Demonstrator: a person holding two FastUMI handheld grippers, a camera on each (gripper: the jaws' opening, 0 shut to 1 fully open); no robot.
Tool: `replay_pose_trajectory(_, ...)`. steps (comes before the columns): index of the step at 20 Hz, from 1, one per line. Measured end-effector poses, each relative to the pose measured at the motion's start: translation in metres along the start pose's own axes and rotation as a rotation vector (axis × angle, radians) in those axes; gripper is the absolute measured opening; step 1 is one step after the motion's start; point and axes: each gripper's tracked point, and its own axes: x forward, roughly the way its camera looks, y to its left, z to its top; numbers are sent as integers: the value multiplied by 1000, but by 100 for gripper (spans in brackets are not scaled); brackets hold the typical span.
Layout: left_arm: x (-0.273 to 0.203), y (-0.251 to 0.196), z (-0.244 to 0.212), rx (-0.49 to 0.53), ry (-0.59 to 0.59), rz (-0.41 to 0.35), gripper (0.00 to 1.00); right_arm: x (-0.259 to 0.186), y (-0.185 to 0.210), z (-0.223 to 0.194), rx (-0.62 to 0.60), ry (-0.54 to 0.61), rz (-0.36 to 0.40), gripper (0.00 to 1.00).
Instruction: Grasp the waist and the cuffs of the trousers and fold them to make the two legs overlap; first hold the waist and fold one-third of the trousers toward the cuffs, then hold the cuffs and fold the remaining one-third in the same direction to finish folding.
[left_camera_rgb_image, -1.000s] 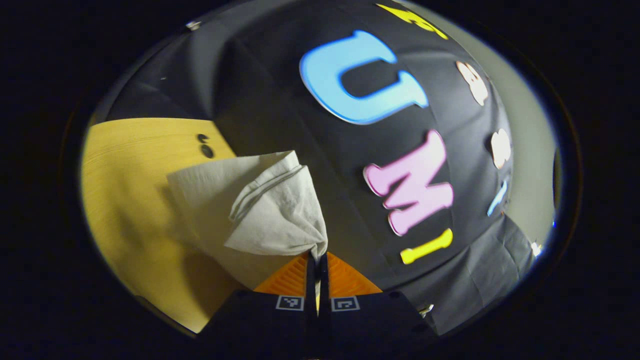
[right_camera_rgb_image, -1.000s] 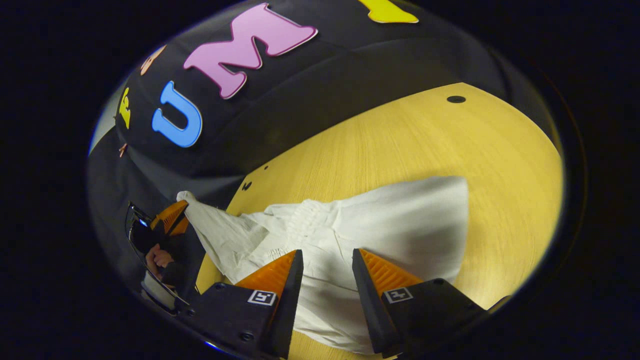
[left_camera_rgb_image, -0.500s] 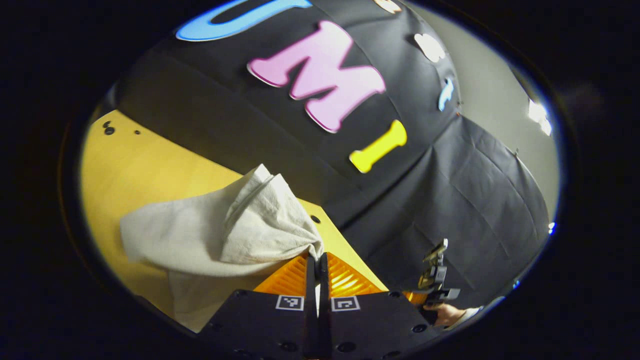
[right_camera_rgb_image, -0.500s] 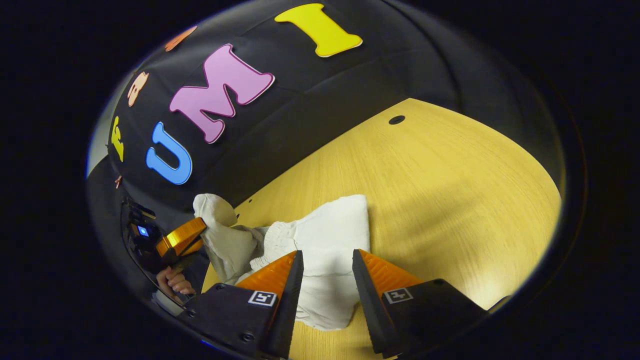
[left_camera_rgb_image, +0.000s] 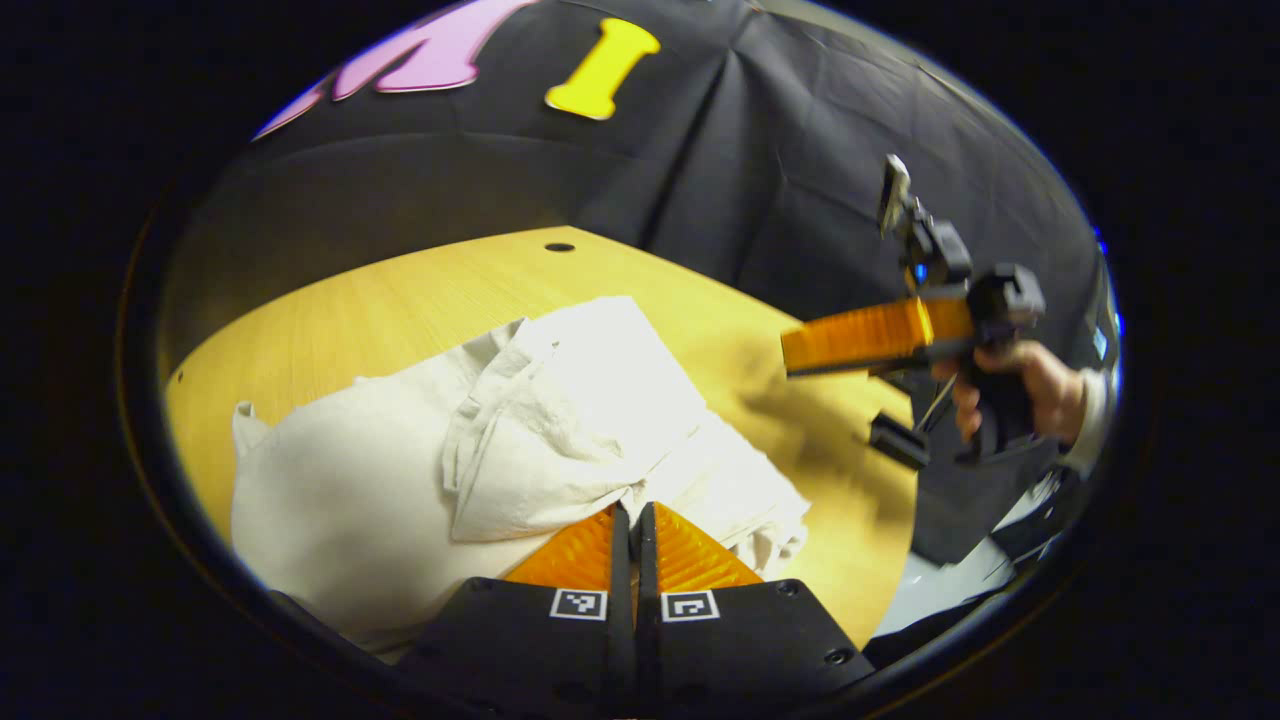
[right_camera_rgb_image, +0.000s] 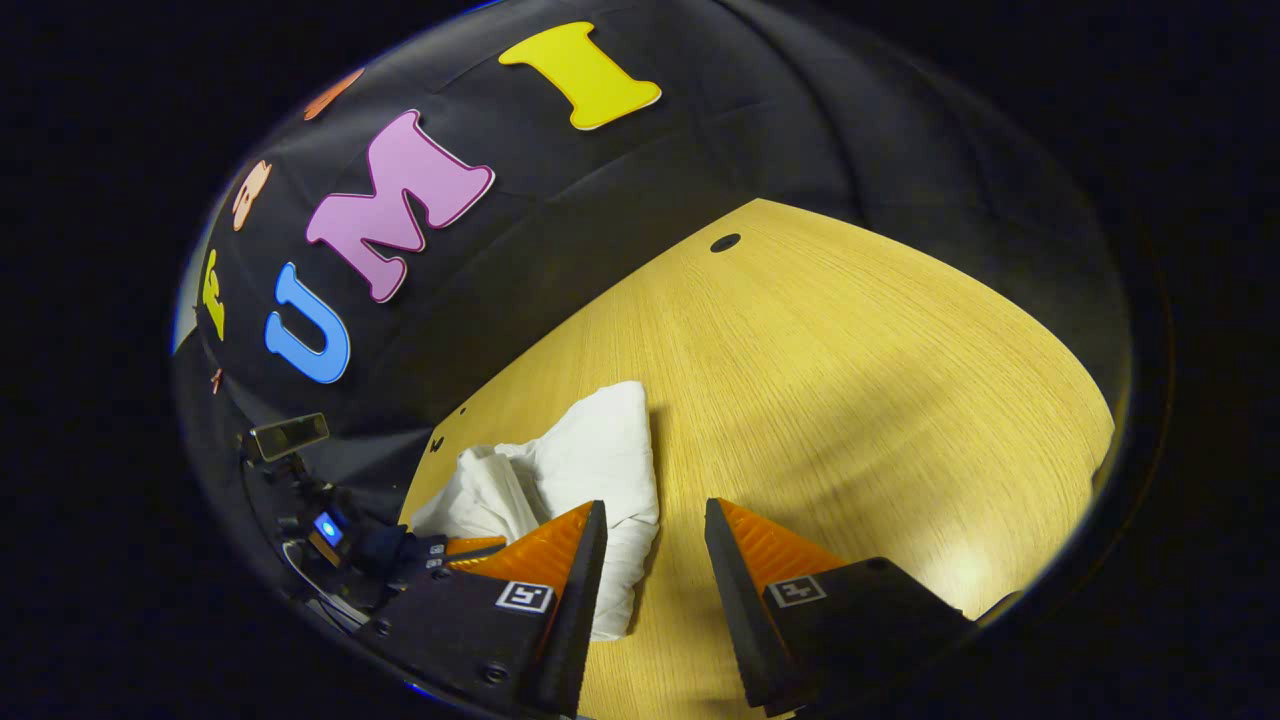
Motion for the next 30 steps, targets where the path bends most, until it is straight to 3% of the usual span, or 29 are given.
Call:
replay_pose_trajectory(3, -10, 8, 14, 179, 23, 33, 6, -4, -6, 5, 12, -1, -14, 63)
replay_pose_trajectory(9, -7, 15, 8, 382, 11, 124, 8, -23, -4, 22, 18, 1, -28, 63)
replay_pose_trajectory(10, -9, 15, 10, 423, 11, 140, 14, -26, 2, 21, 16, 8, -19, 63)
replay_pose_trajectory(11, -13, 17, 16, 467, -3, 167, 19, -28, 8, 18, 13, 14, -13, 48)
replay_pose_trajectory(12, -16, 21, 23, 505, -10, 199, 34, -32, 14, 15, 8, 21, -3, 81)
replay_pose_trajectory(13, -23, 22, 27, 527, -19, 224, 47, -36, 20, 13, 5, 23, 5, 68)
replay_pose_trajectory(14, -31, 23, 34, 529, -37, 242, 70, -39, 27, 10, 6, 25, 16, 68)
replay_pose_trajectory(17, -67, 32, 55, 472, -87, 317, 83, -51, 50, 1, 23, 30, 42, 68)
replay_pose_trajectory(18, -82, 38, 61, 436, -95, 354, 86, -55, 54, -4, 30, 35, 35, 53)
replay_pose_trajectory(19, -99, 41, 65, 385, -103, 386, 87, -59, 61, -7, 38, 42, 34, 68)
replay_pose_trajectory(22, -151, 49, 82, 217, -143, 468, 87, -73, 93, -5, 31, 20, 67, 77)
replay_pose_trajectory(27, -232, 61, 98, 20, -231, 596, 89, -91, 122, 31, -51, -132, 51, 79)
replay_pose_trajectory(30, -261, 59, 91, -68, -255, 634, 89, -98, 133, 38, -96, -179, 28, 80)
